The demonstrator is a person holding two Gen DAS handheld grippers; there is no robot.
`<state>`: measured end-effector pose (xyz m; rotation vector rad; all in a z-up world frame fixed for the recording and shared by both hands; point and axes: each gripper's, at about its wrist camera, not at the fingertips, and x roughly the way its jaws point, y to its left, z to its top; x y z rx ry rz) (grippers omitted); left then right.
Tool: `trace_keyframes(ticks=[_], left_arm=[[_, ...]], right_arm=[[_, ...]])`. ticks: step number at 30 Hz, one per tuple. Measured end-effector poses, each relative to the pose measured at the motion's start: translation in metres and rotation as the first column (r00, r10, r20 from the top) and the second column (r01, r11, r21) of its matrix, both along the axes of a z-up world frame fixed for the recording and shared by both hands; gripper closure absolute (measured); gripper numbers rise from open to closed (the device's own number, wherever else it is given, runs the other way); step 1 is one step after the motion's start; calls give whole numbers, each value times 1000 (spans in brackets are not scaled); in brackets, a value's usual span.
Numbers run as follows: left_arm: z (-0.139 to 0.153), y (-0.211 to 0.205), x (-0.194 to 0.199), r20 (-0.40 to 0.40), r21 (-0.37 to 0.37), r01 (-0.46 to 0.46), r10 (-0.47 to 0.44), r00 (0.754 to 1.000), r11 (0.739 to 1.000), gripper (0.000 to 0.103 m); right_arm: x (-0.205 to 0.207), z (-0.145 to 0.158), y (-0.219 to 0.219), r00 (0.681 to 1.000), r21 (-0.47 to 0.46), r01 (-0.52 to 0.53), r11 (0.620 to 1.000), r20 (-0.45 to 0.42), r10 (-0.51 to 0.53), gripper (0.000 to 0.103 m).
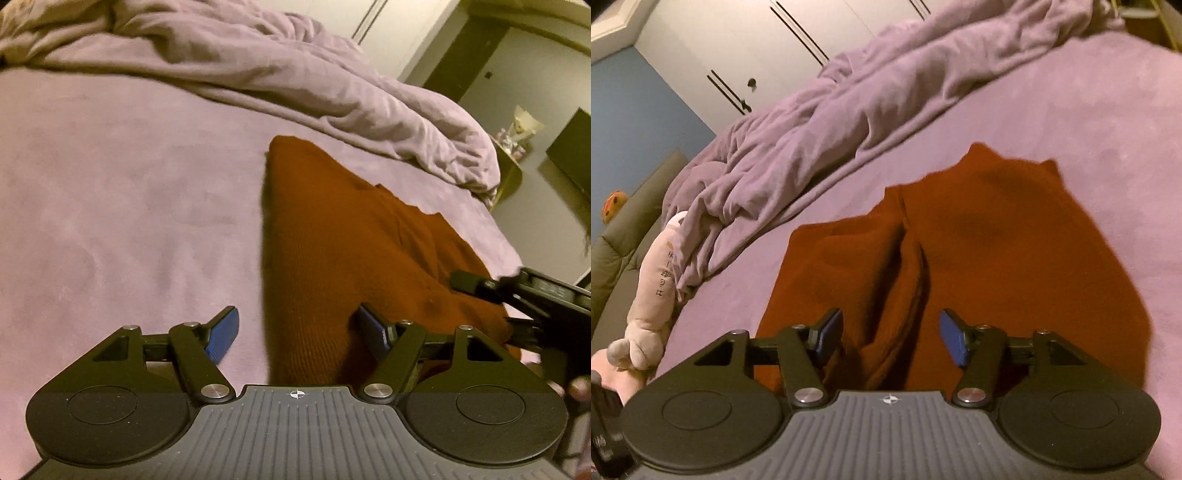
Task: Fold small clothes
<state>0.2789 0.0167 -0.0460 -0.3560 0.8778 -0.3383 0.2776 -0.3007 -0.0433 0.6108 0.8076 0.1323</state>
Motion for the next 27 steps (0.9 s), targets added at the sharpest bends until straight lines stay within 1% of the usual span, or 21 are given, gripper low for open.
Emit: trace_keyframes(ticks=[2,4,7,10,11,12,13,14,15,16,17,18,20,22,24,25,27], left_arm=[[-3,1,4,-10,-11,-7,7,1000,1000,27],[-2,-3,4,-2,5,-4,4,1000,1000,27],[0,-4,4,2,20,-1,1,1000,1000,27],[0,-6,4,2,27,-7,7,1000,1000,27],[1,-7,3,8,35,-9,8,1000,999,27],[2,-8,1,15,44,-8,8,1000,999,26],[4,-8,-1,23,53,-12,10,1000,999,26],[7,-7,-3,32,59,-21,19,999,998,26],[10,-6,-7,41,62,-32,29,999,998,25],[14,-5,-10,49,64,-40,37,998,997,25],[18,-4,-13,58,67,-47,43,997,997,24],[22,-2,-18,73,76,-53,47,996,996,23],[28,-1,-23,93,90,-49,41,995,995,23],[31,-3,-27,102,105,-37,26,994,994,21],[31,-8,-31,100,115,-14,2,995,993,21],[29,-11,-32,98,116,0,-11,995,993,21],[25,-22,-34,85,116,28,-38,996,993,21]], right_arm=[[13,-6,3,1000,28,-14,1000,-23,15,45],[26,-8,9,999,53,-40,998,-34,41,45],[40,-8,23,996,47,-77,996,-38,79,45],[47,-8,37,995,-21,-95,995,-38,94,55],[48,-8,40,995,-38,-97,995,-32,96,65],[46,-5,44,995,-75,-100,992,-20,99,84],[46,-3,48,994,-131,-110,985,-10,109,85],[44,0,52,992,-175,-124,977,2,127,88],[41,5,58,989,-238,-139,961,17,147,91],[38,10,64,985,-304,-153,940,30,169,91],[35,16,71,980,-376,-160,913,48,191,92],[29,24,78,973,-456,-158,876,81,218,92],[21,40,83,958,-551,-137,823,138,252,93],[12,53,85,943,-656,-86,750,190,275,93],[6,58,81,940,-729,-26,684,215,265,93],[6,59,74,943,-749,-8,662,214,253,93],[5,56,56,956,-753,3,659,195,218,93]])
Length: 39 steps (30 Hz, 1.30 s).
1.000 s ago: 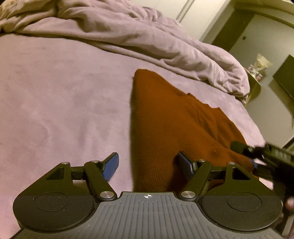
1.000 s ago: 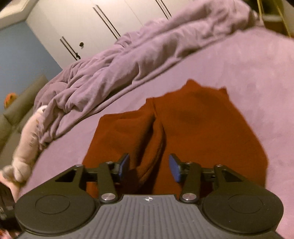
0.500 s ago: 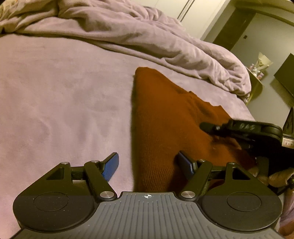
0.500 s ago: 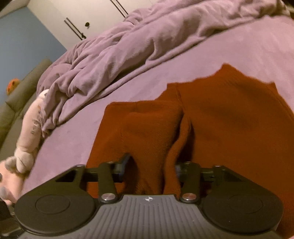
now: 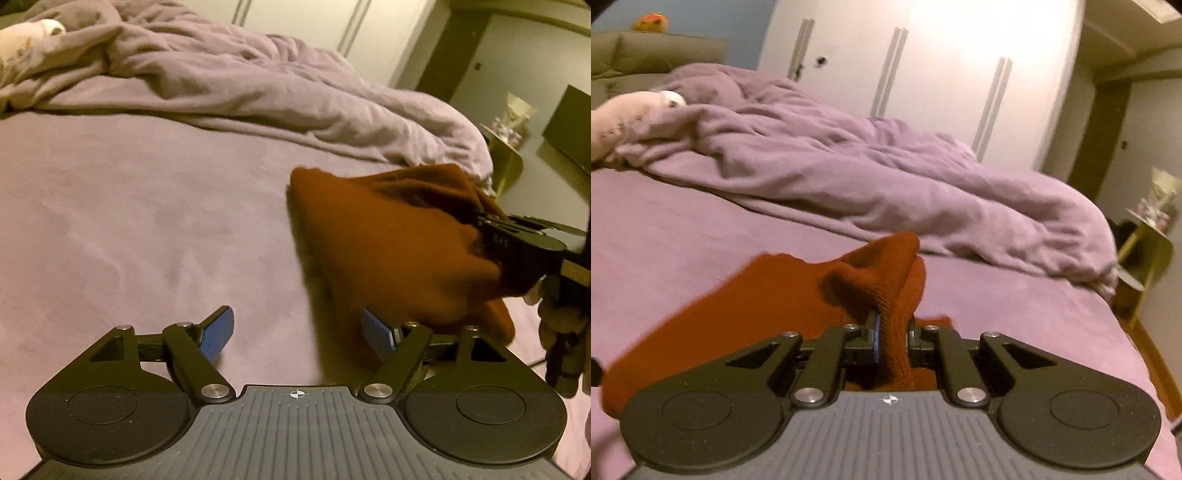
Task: Fold small clothes
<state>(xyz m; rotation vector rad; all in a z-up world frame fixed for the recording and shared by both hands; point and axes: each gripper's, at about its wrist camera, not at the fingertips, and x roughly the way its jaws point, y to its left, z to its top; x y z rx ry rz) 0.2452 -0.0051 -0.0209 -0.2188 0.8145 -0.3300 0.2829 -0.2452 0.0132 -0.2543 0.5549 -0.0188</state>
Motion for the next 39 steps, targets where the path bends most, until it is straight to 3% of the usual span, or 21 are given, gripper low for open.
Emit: trace_keyframes(ticks=[5,10,12,16,18,23,27,31,34,35,37,39], left_arm=[[-9,-28,-2,-14,7,71,-71,997,997,21],[-19,-45,1,-50,21,92,-91,995,996,21],[-23,-49,3,-60,47,91,-88,994,995,21],[-24,-51,1,-63,48,93,-90,994,994,20],[-22,-55,1,-55,45,96,-94,994,994,20],[-24,-73,6,-54,63,104,-101,993,993,18],[-27,-80,10,-67,83,74,-68,995,994,18],[-26,-76,16,-79,65,54,-49,996,996,18],[-25,-73,18,-71,53,46,-42,997,998,17],[-24,-70,19,-62,45,38,-35,997,998,19],[-22,-61,20,-47,31,20,-18,999,999,20],[-24,-50,22,-62,-5,17,-17,998,1000,19]], right_arm=[[-1,-21,-32,997,-57,68,996,-44,-71,93],[3,-46,-58,985,-35,121,992,-121,-124,93],[1,-52,-68,976,14,174,985,-138,-170,88],[-28,-30,-80,965,158,259,953,-83,-248,79],[-58,-20,-90,955,275,297,915,-59,-292,66],[-119,-26,-106,946,566,319,760,-134,-296,65],[-128,-40,-112,959,741,279,611,-191,-208,65],[-116,-52,-117,958,832,280,479,-214,-189,65],[-98,-62,-114,952,837,304,456,-245,-184,69],[-95,-63,-112,952,835,304,459,-246,-181,80],[-93,-61,-109,955,827,297,477,-240,-176,89],[-97,-60,-113,967,860,252,443,-201,-159,93]])
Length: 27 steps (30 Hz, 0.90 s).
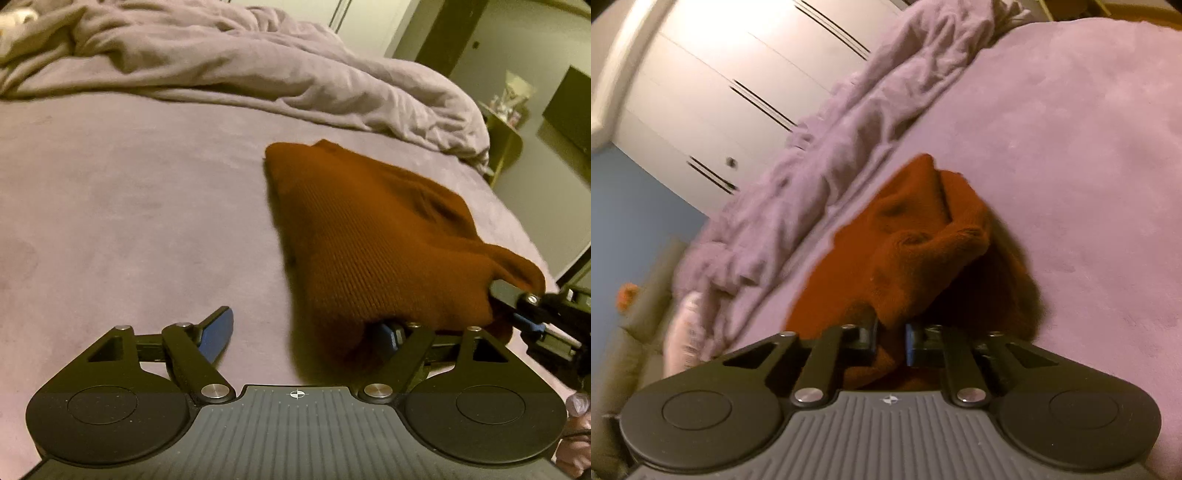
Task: Fold small clothes
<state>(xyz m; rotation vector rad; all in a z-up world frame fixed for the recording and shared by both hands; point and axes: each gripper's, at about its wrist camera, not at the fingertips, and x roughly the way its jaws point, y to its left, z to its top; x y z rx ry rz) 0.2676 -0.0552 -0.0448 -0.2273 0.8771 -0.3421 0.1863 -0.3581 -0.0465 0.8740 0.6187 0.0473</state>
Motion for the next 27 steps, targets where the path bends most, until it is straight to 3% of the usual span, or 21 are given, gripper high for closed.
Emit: trace_keyframes(ticks=[2,5,6,10,12,14,17,22,24,27], left_arm=[[-2,8,1,-18,-24,-3,3,1000,1000,19],[-4,16,-3,-36,-17,7,-8,999,1000,18],[-2,19,-7,-33,-13,13,-14,999,1000,17],[14,41,-17,3,42,-30,30,1000,999,17],[27,50,-17,52,62,-70,67,996,996,17],[38,52,-12,70,28,-81,79,994,996,17],[47,31,-2,76,-21,-26,28,997,999,16],[22,-12,17,14,21,40,-40,999,999,12],[11,-17,20,-17,25,46,-46,999,999,11],[1,-20,20,-24,25,62,-61,998,998,8]], right_arm=[[-5,-4,-4,1000,28,1,1000,17,-2,93],[-5,-18,-5,995,-71,5,997,-104,-13,93],[-8,-19,-6,994,-78,-6,997,-109,-3,93],[-26,9,-7,996,-226,-22,974,-87,2,87],[-34,30,-5,999,-323,-33,946,-32,23,86],[-35,46,-1,999,-390,-29,921,14,38,86],[-17,58,16,995,-460,-56,886,46,87,91],[29,40,43,987,-546,-141,826,-18,158,92],[39,25,46,984,-596,-173,784,-70,164,100],[41,8,48,980,-677,-192,710,-90,179,103]])
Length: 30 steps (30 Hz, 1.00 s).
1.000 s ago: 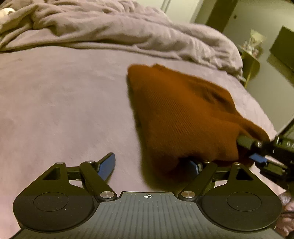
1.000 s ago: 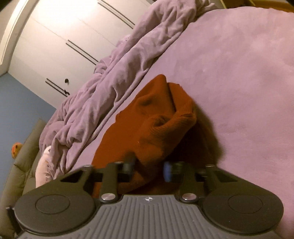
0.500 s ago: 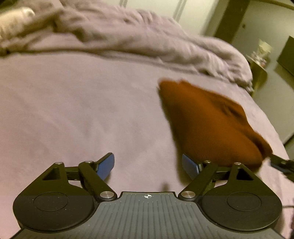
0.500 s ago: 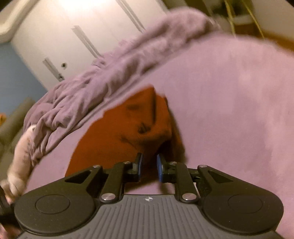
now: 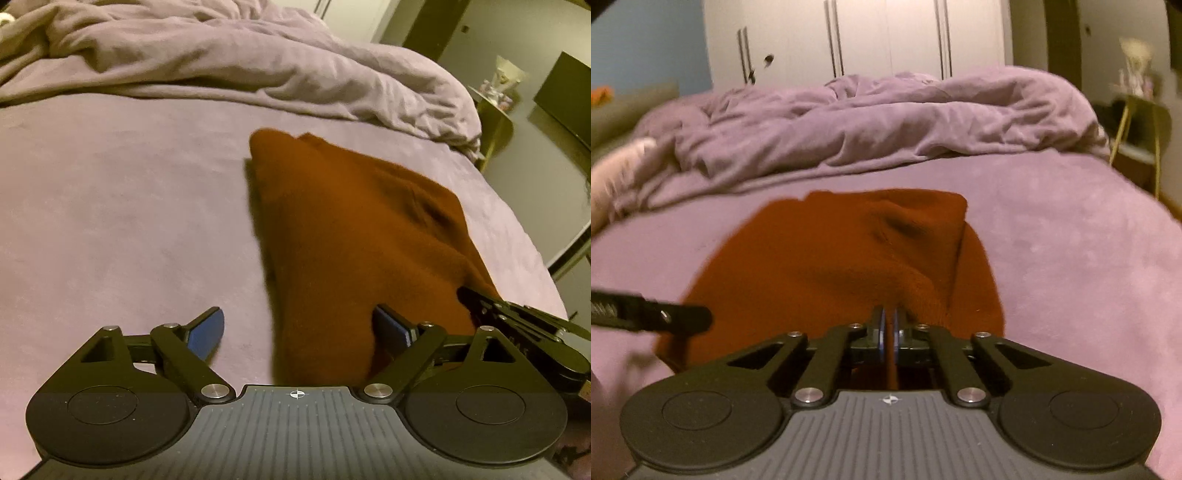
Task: Fold small clothes
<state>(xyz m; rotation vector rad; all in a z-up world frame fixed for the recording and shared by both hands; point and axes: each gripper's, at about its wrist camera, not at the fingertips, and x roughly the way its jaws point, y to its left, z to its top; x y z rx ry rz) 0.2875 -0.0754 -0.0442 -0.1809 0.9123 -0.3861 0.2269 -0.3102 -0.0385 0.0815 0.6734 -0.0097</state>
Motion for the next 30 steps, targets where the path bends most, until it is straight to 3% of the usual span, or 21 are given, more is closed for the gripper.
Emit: trace_keyframes(ticks=[9,16,21,26,30], left_arm=[[1,-5,1,11,31,-12,12,1000,999,6],[1,-5,2,7,35,-15,15,1000,999,6],[2,-5,1,5,34,-18,17,1000,999,6],[27,3,0,62,8,-47,46,997,999,11],[39,0,26,93,16,-98,96,991,995,10]], right_arm=[[13,-1,3,999,-94,-20,995,-44,16,103],[18,24,3,1000,-70,-16,997,-16,15,103],[45,29,15,999,-120,-35,992,4,35,103],[86,27,13,1000,-127,-27,992,1,28,103],[111,19,10,1000,-110,-7,994,-9,6,102]])
